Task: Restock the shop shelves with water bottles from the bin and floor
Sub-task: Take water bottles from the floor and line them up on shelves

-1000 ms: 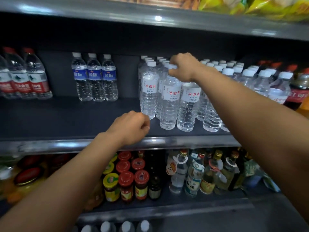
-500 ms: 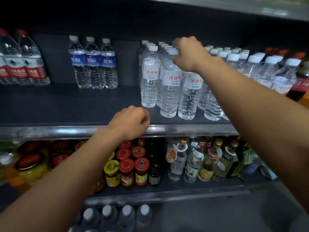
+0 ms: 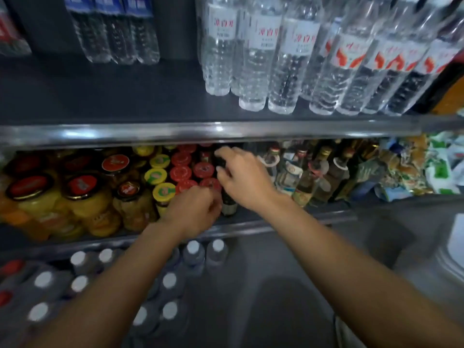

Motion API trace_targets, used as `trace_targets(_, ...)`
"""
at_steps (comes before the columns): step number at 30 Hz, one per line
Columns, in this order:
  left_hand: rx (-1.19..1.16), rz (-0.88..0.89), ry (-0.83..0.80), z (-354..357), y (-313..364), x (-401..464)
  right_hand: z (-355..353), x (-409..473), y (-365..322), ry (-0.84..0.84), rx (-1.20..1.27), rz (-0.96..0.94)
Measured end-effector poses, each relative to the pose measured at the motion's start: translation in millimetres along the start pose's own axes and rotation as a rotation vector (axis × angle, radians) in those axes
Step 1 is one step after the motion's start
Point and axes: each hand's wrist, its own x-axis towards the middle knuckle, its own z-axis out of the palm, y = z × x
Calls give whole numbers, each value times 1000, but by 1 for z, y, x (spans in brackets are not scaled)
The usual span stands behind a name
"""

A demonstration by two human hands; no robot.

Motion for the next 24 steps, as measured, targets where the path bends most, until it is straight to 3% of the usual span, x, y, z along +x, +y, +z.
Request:
trace_targets(7, -84, -109, -321, 113, -23, -39, 106, -88, 28, -411, 21, 184)
trace_targets(15, -124, -182, -461, 199, -31, -64, 178, -120, 55, -520, 56, 284)
trace_targets(24, -164, -224, -482, 231, -35, -73, 216, -98, 68, -592, 98, 238)
